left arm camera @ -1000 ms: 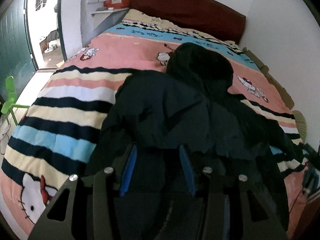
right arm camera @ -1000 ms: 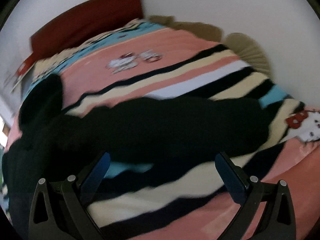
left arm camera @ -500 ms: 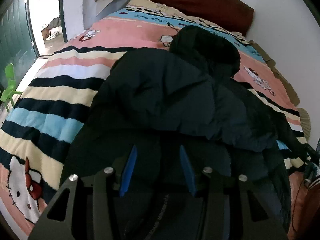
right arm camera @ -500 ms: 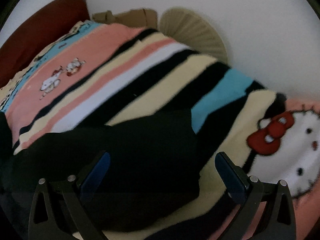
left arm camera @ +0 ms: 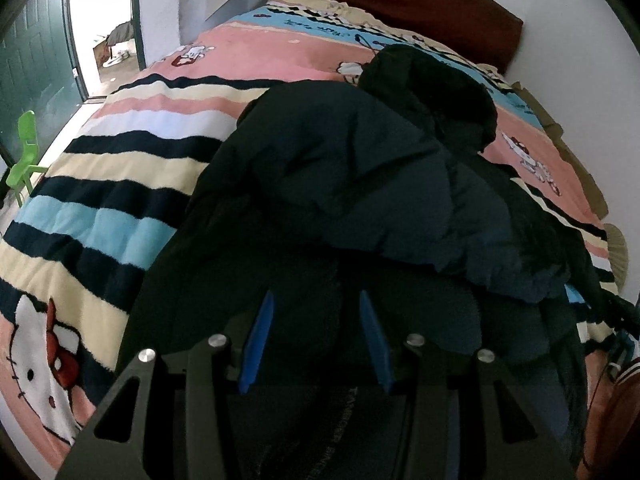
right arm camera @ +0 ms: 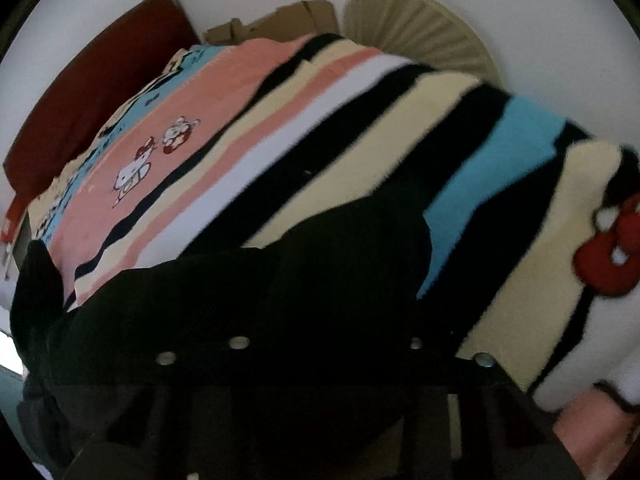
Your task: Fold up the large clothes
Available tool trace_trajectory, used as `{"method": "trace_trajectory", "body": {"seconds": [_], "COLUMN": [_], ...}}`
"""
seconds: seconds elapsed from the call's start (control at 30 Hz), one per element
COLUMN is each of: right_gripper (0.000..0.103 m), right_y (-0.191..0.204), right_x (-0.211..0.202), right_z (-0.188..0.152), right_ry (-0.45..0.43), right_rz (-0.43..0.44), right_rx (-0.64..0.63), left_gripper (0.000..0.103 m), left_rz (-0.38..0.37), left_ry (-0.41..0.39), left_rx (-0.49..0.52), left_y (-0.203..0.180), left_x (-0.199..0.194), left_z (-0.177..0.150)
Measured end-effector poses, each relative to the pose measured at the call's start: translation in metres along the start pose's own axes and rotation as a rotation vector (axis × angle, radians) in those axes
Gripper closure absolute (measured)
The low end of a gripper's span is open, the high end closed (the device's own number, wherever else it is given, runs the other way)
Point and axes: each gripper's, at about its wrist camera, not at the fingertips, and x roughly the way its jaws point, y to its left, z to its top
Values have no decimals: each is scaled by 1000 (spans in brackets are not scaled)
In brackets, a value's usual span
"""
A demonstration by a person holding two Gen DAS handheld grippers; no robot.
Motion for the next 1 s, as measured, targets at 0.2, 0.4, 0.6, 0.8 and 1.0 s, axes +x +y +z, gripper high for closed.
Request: {"method": "trace_trajectory", "body": {"seconds": [0.2,0.4,0.6,0.8,1.0], "right_gripper": [81,82,84,85,85], "right_y": [30,65,122,200,281], "right_x": [-39,-85,-131,-173,-215], "right_z": [1,5,-1,-19,-50], "right_ry": [-53,-118,-173,-219,-251], "right_rz": [3,31,85,158,259], "right_rx": [-84,-148,-247,-361,-469], "left_gripper": [60,60,60,60,60], "left_rz": [-21,-46,-61,-60,-47], "left_ry": [-28,-49,-70,-93,-114], "left_rx": [-20,-35,-60,-82,-99], "left_y": [8,19,35,55,75], "left_x": [-12,-26,-41,-57,-69], "left_z": [1,-2,-5,-11,-18]}}
